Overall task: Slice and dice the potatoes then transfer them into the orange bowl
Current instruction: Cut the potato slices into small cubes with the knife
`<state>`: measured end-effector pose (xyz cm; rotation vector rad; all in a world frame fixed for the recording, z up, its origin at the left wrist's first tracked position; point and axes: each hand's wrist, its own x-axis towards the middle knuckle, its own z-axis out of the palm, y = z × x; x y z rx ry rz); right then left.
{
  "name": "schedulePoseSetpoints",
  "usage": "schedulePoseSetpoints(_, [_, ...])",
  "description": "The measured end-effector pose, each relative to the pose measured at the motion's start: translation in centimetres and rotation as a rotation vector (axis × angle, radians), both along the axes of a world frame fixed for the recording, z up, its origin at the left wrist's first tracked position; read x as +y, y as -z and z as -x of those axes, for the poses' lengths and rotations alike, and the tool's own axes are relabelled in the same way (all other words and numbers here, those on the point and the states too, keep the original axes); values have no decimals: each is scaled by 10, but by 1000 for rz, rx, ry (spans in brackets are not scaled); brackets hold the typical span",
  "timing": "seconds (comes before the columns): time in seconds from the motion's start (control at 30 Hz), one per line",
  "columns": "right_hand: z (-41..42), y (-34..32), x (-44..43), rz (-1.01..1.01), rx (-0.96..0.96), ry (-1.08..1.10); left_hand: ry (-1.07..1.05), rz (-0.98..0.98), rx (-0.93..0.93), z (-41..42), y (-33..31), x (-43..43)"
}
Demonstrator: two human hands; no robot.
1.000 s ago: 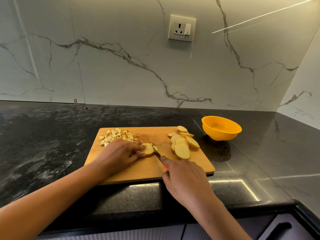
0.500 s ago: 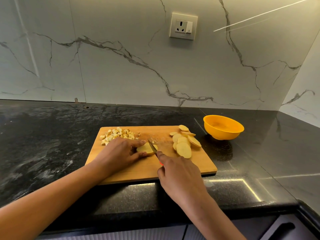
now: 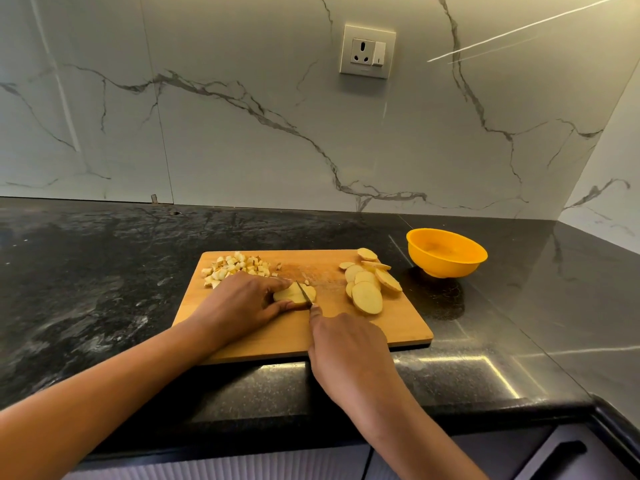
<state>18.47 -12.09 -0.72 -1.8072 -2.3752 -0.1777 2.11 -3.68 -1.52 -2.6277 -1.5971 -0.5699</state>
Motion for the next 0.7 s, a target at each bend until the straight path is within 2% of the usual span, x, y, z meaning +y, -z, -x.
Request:
schedulePoseSetpoints(0.23, [-8,-3,-8,3,61,-22,-1,22,-31,1,-1,-1])
schedulePoseSetpoints(0.5, [-12,-6,6,61,336,76,-42,49,-137,3,-5,-7])
schedulePoseSetpoints(0.7, [-6,-7,3,-4,293,10,-57,31,-134,3,-5,-8])
